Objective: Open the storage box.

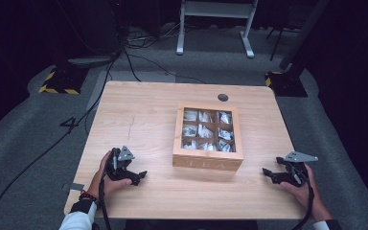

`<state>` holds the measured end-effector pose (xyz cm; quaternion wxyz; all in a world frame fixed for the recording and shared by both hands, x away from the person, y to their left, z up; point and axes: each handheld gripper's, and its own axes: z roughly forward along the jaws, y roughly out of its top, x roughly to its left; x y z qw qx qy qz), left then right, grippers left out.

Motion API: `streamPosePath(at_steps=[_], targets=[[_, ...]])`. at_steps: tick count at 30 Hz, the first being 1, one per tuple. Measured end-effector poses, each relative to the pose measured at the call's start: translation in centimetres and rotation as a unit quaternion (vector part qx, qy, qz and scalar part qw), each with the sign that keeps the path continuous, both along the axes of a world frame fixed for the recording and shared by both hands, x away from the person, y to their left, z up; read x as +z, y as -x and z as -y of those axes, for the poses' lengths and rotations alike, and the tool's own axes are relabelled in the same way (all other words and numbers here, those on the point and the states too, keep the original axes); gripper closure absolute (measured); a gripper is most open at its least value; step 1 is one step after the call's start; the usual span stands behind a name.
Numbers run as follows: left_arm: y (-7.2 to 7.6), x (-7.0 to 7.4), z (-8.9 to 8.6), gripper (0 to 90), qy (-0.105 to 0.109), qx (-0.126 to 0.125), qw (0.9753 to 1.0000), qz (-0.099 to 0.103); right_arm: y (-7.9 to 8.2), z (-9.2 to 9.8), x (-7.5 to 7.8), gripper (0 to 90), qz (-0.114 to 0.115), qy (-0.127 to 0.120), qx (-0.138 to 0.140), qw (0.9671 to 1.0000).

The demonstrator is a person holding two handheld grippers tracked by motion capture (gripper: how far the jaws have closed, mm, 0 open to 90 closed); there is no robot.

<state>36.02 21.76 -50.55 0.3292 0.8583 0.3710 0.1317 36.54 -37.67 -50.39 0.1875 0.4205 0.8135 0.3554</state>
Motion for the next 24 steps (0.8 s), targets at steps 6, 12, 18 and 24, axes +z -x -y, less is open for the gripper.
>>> streamPosePath(at_steps=[6,12,18,24], targets=[[-0.1,0.0,0.0,0.4,0.002,-0.004,1.0,-0.001,0.1,0.0,0.0,16.6,0.0,0.0,-0.004,1.0],[-0.1,0.0,0.0,0.6,0.0,-0.004,1.0,0.0,0.0,0.0,0.0,16.6,-0.002,0.0,-0.003,1.0],[0.1,0.0,-0.2,0.7,0.0,0.001,1.0,0.002,-0.3,-0.1,0.3,18.6,-0.013,-0.013,0.005,0.9998],[0.1,0.0,-0.2,0.7,0.0,0.0,1.0,0.002,-0.1,-0.9,1.3,21.4,-0.001,-0.021,0.031,0.9993]])
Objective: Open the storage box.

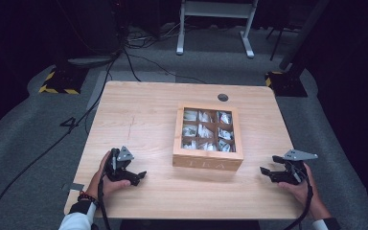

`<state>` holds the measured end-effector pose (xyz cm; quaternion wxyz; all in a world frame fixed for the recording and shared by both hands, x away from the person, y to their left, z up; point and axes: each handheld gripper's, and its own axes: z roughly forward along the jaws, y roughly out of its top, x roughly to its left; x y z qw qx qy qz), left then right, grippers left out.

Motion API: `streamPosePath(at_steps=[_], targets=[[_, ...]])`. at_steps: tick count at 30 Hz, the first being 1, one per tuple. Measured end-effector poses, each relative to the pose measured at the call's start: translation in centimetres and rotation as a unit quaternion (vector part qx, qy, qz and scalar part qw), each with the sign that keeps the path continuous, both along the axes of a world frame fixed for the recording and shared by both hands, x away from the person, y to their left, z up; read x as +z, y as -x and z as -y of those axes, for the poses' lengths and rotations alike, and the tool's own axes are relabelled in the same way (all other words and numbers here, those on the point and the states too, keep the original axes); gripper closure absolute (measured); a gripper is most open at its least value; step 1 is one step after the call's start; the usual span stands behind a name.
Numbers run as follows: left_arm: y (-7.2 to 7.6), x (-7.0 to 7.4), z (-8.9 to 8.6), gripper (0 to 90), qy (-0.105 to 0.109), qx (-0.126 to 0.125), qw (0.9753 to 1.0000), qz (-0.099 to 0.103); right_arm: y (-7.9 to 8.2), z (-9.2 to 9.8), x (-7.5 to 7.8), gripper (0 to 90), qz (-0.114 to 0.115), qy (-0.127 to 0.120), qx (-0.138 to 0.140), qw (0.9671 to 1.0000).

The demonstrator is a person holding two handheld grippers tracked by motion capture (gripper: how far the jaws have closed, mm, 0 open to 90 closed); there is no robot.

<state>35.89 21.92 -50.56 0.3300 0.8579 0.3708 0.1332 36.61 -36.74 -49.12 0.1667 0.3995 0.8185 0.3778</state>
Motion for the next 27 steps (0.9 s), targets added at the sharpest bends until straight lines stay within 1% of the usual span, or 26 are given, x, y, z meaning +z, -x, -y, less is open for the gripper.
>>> streamPosePath(at_steps=[4,6,7,13,14,15,17,20,27], targets=[[0.0,0.0,0.0,0.7,0.0,0.0,1.0,0.001,0.2,-1.0,0.9,23.2,0.012,0.001,0.02,0.9997],[0.0,0.0,0.0,0.7,0.0,0.0,1.0,0.0,0.3,-1.2,1.1,23.3,0.013,-0.002,0.023,0.9996],[0.0,0.0,0.0,0.7,0.0,0.0,1.0,0.001,0.4,-1.8,1.6,23.9,0.018,-0.004,0.034,0.9993],[0.0,0.0,0.0,0.7,0.0,0.0,1.0,0.0,0.6,-3.4,2.6,25.7,0.025,-0.008,0.06,0.9979],[0.0,0.0,0.0,0.7,0.0,0.0,1.0,0.0,0.6,-3.4,2.6,25.7,0.025,-0.008,0.06,0.9979],[0.0,0.0,0.0,0.7,0.0,0.0,1.0,0.0,0.6,-3.9,2.9,26.6,0.029,-0.006,0.066,0.9974],[0.0,0.0,0.0,0.7,0.0,0.0,1.0,0.0,0.6,-4.3,3.2,26.8,0.032,-0.008,0.071,0.9969],[0.0,0.0,0.0,0.7,0.0,0.0,1.0,0.0,0.6,-5.0,3.6,27.3,0.036,-0.005,0.079,0.9962],[0.0,0.0,0.0,0.7,0.0,0.0,1.0,0.0,0.3,-6.3,4.2,28.5,0.037,-0.004,0.09,0.9952]])
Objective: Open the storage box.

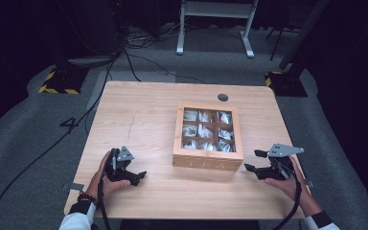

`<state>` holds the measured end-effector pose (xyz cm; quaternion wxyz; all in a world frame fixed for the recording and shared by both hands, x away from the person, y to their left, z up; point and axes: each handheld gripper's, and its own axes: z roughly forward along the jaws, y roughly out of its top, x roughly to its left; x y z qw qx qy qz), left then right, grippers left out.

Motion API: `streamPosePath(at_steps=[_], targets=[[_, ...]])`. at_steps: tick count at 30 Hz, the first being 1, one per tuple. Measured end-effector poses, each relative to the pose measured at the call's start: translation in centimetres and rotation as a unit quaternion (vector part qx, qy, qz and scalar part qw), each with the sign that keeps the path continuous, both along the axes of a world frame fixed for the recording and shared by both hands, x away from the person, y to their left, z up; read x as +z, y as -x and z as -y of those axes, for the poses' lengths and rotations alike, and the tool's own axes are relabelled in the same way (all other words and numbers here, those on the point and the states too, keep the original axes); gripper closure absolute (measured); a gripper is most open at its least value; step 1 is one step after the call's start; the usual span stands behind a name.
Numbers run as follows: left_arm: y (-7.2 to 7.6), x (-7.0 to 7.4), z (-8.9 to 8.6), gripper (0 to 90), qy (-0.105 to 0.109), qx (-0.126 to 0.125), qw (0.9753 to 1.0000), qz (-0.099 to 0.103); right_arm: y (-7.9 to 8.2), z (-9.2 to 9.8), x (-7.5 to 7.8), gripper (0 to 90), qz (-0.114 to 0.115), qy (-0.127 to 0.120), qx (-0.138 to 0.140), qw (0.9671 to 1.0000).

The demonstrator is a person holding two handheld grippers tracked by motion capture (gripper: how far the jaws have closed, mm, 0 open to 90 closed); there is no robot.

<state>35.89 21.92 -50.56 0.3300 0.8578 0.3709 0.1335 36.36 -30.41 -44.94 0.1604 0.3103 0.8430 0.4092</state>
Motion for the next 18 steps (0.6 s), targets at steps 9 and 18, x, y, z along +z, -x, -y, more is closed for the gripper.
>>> streamPosePath(at_steps=[9,18], targets=[[0.0,0.0,0.0,0.7,0.0,0.0,1.0,0.0,-0.4,-1.5,0.2,30.9,-0.005,-0.002,0.017,0.9998],[0.0,0.0,0.0,0.7,0.0,0.0,1.0,0.0,-0.7,-2.7,0.3,34.5,-0.001,0.005,0.014,0.9999]])
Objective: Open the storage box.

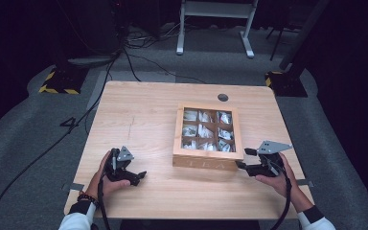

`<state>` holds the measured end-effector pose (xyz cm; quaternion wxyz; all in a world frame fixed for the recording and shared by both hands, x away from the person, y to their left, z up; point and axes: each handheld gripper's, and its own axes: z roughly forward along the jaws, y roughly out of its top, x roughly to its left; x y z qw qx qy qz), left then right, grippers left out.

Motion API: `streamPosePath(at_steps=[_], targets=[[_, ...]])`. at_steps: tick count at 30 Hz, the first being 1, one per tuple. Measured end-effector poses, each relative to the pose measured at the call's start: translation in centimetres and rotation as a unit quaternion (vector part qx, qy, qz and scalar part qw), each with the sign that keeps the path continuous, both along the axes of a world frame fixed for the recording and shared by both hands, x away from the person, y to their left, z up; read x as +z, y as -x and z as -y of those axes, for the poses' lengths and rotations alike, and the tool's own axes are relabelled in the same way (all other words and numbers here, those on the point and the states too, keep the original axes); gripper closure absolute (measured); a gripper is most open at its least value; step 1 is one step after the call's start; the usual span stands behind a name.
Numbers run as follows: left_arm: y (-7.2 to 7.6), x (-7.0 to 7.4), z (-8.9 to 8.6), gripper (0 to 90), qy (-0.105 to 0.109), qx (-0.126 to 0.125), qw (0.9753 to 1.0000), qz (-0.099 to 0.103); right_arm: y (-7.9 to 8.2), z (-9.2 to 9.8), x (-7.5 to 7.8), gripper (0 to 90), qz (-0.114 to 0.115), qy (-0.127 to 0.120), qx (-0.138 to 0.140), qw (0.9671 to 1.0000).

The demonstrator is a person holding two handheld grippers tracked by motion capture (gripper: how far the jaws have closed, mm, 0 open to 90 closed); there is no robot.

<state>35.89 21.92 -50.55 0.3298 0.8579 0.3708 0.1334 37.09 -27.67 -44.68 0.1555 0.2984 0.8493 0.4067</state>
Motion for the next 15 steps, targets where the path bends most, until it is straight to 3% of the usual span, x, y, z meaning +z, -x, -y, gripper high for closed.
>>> streamPosePath(at_steps=[15], targets=[[-0.01,0.0,0.0,0.7,0.0,0.0,1.0,0.001,-0.15,-0.18,-0.08,35.2,-0.001,-0.008,0.001,1.0]])
